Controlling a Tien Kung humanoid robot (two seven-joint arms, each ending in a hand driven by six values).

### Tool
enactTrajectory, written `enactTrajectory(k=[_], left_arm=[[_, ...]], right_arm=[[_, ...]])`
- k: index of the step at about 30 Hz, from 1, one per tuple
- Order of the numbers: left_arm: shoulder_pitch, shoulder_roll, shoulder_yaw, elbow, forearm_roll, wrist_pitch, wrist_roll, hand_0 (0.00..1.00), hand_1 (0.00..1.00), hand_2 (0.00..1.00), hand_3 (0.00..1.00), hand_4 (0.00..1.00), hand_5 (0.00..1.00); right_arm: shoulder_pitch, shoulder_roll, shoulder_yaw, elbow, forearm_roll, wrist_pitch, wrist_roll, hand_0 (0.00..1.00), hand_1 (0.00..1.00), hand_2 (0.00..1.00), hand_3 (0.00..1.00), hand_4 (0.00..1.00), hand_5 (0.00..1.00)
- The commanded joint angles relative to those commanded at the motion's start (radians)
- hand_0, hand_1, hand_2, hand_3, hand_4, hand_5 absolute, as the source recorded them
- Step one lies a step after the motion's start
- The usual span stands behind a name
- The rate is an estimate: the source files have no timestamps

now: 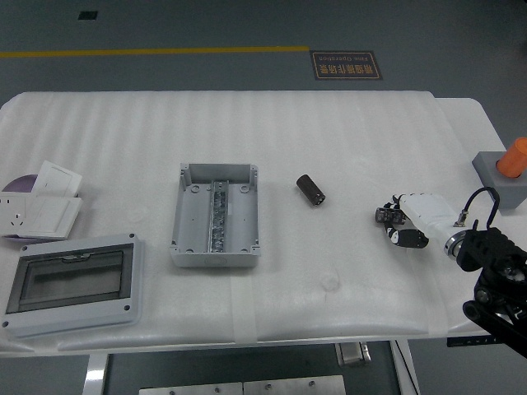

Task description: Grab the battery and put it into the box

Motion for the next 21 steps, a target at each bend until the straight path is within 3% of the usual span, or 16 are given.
enactTrajectory(k=[18,19,21], left_arm=[[0.001,0.000,-0.004,0.000,0.004,0.000,0.000,0.606,0.666,0.551,0.549,0.573,0.443],[0.001,0.000,-0.003,0.000,0.003,0.001,-0.001,0.606,0.665,0.552,0.550,0.573,0.452],[0.000,0.000,-0.002,0.001,0.001,0.001,-0.001,0.606,0.665,0.552,0.550,0.573,0.452]], right_arm=[[-0.003,0.010,-0.016,-0.001,0.025,-0.053,0.018,0.427,0.610,0.635,0.710,0.453,0.325],[-0.003,0.010,-0.016,0.000,0.023,-0.053,0.018,0.400,0.577,0.490,0.683,0.241,0.143],[-0.002,0.009,-0.016,0.000,0.019,-0.053,0.017,0.400,0.577,0.490,0.683,0.241,0.143]])
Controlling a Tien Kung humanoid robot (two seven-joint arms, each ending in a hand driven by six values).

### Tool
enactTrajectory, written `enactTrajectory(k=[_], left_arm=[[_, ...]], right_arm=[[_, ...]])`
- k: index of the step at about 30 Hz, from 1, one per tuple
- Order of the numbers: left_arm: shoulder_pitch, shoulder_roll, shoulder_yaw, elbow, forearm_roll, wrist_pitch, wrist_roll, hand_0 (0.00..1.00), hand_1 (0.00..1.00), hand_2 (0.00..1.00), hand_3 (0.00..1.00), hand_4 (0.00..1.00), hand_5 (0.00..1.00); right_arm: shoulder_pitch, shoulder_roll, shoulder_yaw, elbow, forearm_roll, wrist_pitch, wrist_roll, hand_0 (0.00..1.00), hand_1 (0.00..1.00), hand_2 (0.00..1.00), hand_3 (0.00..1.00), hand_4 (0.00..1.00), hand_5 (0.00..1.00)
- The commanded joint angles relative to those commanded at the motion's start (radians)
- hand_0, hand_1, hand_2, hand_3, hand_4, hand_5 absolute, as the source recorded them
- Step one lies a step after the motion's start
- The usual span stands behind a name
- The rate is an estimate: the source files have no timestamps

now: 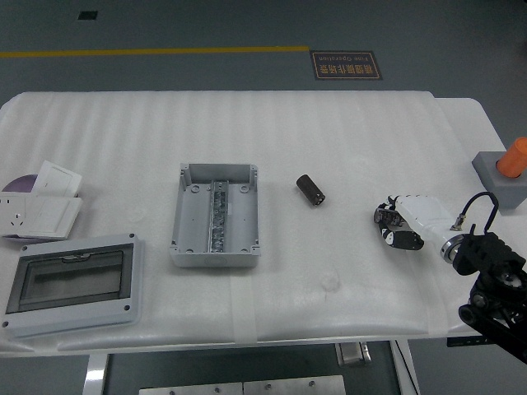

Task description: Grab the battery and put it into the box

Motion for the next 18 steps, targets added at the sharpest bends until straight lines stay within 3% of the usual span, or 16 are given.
enactTrajectory(k=[3,4,18], left_arm=[[-0.001,0.000,0.001,0.000,-0.001,0.000,-0.001,0.606,0.665,0.552,0.550,0.573,0.452],[-0.002,0.000,0.001,0.000,-0.001,0.000,-0.001,0.606,0.665,0.553,0.551,0.568,0.466],[-0.002,-0.001,0.003,0.000,-0.002,0.002,-0.003,0.605,0.665,0.554,0.553,0.567,0.469]], right_arm=[[0.002,-0.001,-0.001,0.000,-0.006,0.001,0.000,0.400,0.577,0.490,0.683,0.241,0.143],[0.003,-0.001,-0.002,-0.001,-0.008,0.001,0.000,0.396,0.569,0.422,0.664,0.204,0.036],[0.011,-0.002,-0.009,0.013,-0.012,0.001,-0.004,0.395,0.566,0.407,0.658,0.211,0.017]])
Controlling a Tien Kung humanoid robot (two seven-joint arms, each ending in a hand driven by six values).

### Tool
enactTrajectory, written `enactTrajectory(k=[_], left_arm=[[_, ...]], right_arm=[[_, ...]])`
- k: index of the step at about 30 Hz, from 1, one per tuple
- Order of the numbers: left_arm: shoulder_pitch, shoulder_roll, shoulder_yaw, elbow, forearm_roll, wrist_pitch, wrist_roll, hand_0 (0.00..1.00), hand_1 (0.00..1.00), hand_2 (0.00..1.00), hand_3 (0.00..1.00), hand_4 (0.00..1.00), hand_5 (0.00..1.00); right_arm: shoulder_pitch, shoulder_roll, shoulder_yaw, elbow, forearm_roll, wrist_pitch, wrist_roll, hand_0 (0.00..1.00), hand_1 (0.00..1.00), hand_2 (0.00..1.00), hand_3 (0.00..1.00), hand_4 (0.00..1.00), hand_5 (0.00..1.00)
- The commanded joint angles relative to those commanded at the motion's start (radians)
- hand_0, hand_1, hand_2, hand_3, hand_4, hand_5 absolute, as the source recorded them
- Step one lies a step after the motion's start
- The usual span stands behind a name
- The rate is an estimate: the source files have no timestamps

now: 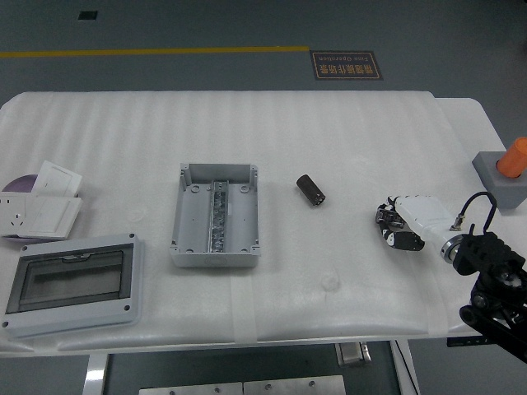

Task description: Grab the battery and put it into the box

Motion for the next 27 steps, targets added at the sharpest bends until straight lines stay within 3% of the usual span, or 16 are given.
enactTrajectory(k=[5,13,22,27], left_arm=[[0.002,-0.002,-0.008,0.000,0.009,-0.001,0.003,0.605,0.665,0.554,0.554,0.568,0.470],[0.005,-0.003,-0.026,0.001,0.028,-0.003,0.009,0.605,0.665,0.555,0.555,0.569,0.472],[0.007,-0.003,-0.048,0.001,0.050,-0.005,0.018,0.605,0.665,0.556,0.555,0.573,0.474],[0.007,-0.002,-0.054,0.001,0.058,-0.006,0.020,0.605,0.665,0.556,0.555,0.573,0.474]], right_arm=[[0.020,0.022,0.024,0.051,0.042,-0.022,-0.002,0.392,0.563,0.404,0.658,0.211,0.014],[0.081,0.119,0.025,0.121,0.132,-0.096,0.018,0.390,0.563,0.400,0.660,0.208,0.016],[0.194,0.218,-0.107,0.129,0.274,-0.188,0.078,0.396,0.559,0.404,0.678,0.214,0.041],[0.245,0.270,-0.179,0.118,0.381,-0.193,0.131,0.396,0.559,0.404,0.678,0.214,0.041]])
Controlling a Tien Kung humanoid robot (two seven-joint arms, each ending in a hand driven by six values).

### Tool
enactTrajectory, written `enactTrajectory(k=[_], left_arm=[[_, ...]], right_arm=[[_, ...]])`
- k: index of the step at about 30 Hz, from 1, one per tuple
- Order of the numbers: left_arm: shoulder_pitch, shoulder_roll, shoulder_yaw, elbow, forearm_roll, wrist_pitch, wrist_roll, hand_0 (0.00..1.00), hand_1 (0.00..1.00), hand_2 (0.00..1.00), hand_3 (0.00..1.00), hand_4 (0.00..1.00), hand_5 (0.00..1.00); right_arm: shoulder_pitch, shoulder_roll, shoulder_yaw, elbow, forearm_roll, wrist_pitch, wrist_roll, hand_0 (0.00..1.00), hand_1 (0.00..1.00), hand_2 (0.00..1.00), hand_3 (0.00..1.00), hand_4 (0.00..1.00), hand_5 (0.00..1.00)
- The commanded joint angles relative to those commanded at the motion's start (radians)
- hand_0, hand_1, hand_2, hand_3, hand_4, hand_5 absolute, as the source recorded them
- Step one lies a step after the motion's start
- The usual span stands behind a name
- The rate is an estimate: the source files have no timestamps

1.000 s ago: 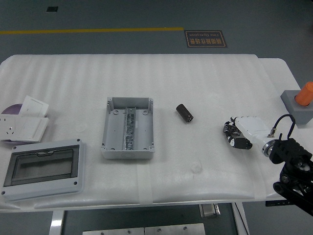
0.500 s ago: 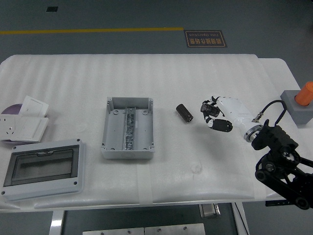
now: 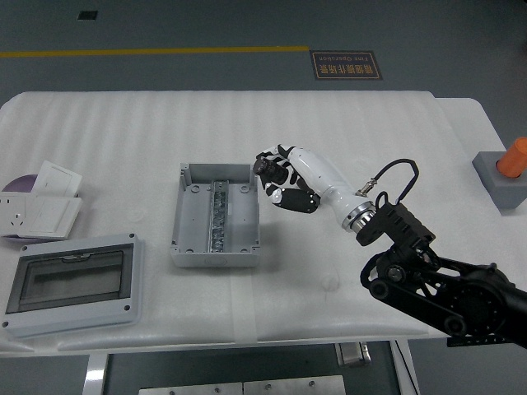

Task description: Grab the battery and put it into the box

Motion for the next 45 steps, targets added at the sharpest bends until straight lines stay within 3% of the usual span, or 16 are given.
enactTrajectory(k=[6,7,12,13,18,19,27,32,36,41,45], left_arm=[[-0.001,0.001,-0.006,0.000,0.008,0.000,0.001,0.604,0.665,0.557,0.557,0.575,0.474],[-0.001,0.001,-0.008,0.000,0.010,0.000,0.002,0.605,0.665,0.557,0.558,0.576,0.473],[-0.003,0.002,-0.013,0.000,0.017,-0.001,0.004,0.605,0.665,0.557,0.558,0.576,0.473],[-0.003,0.002,-0.014,0.000,0.018,-0.002,0.004,0.605,0.665,0.556,0.557,0.578,0.475],[-0.003,0.003,-0.016,0.000,0.023,-0.002,0.006,0.605,0.665,0.556,0.557,0.578,0.475],[-0.003,0.003,-0.016,0.000,0.023,-0.002,0.006,0.604,0.665,0.556,0.556,0.578,0.474],[-0.003,0.002,-0.009,0.000,0.017,-0.002,0.003,0.604,0.665,0.555,0.555,0.576,0.473],[-0.005,0.003,-0.004,0.000,0.015,-0.001,0.001,0.604,0.664,0.554,0.553,0.569,0.472],[-0.007,0.003,-0.003,0.000,0.013,-0.001,0.001,0.604,0.664,0.554,0.553,0.569,0.472],[-0.008,0.005,-0.006,0.000,0.016,-0.001,0.002,0.604,0.664,0.548,0.549,0.563,0.475],[-0.011,0.006,-0.008,0.000,0.017,0.000,0.002,0.603,0.664,0.547,0.549,0.557,0.472]], right_arm=[[0.047,0.044,-0.070,-0.042,0.093,0.095,0.008,0.396,0.556,0.428,0.681,0.200,0.063],[0.055,0.050,-0.083,-0.053,0.099,0.110,0.007,0.424,0.563,0.540,0.688,0.239,0.107],[0.080,0.073,-0.122,-0.086,0.094,0.143,0.002,0.424,0.563,0.540,0.688,0.239,0.107],[0.083,0.075,-0.126,-0.089,0.095,0.143,0.002,0.657,0.736,0.709,0.740,0.487,0.263],[0.092,0.083,-0.137,-0.093,0.102,0.141,0.008,0.657,0.736,0.709,0.740,0.487,0.263],[0.093,0.083,-0.138,-0.093,0.103,0.141,0.008,0.849,0.886,0.845,0.880,0.583,0.317],[0.088,0.081,-0.117,-0.094,0.092,0.149,0.010,0.870,0.904,0.857,0.899,0.615,0.343],[0.095,0.060,-0.095,-0.094,0.073,0.162,-0.001,0.882,0.910,0.856,0.912,0.633,0.351],[0.117,0.013,-0.077,-0.108,0.015,0.185,-0.026,0.882,0.910,0.856,0.912,0.633,0.351],[0.173,-0.054,-0.113,-0.160,-0.095,0.253,-0.077,0.887,0.909,0.855,0.916,0.644,0.349],[0.219,-0.085,-0.169,-0.201,-0.191,0.322,-0.111,0.888,0.903,0.850,0.920,0.649,0.347]])
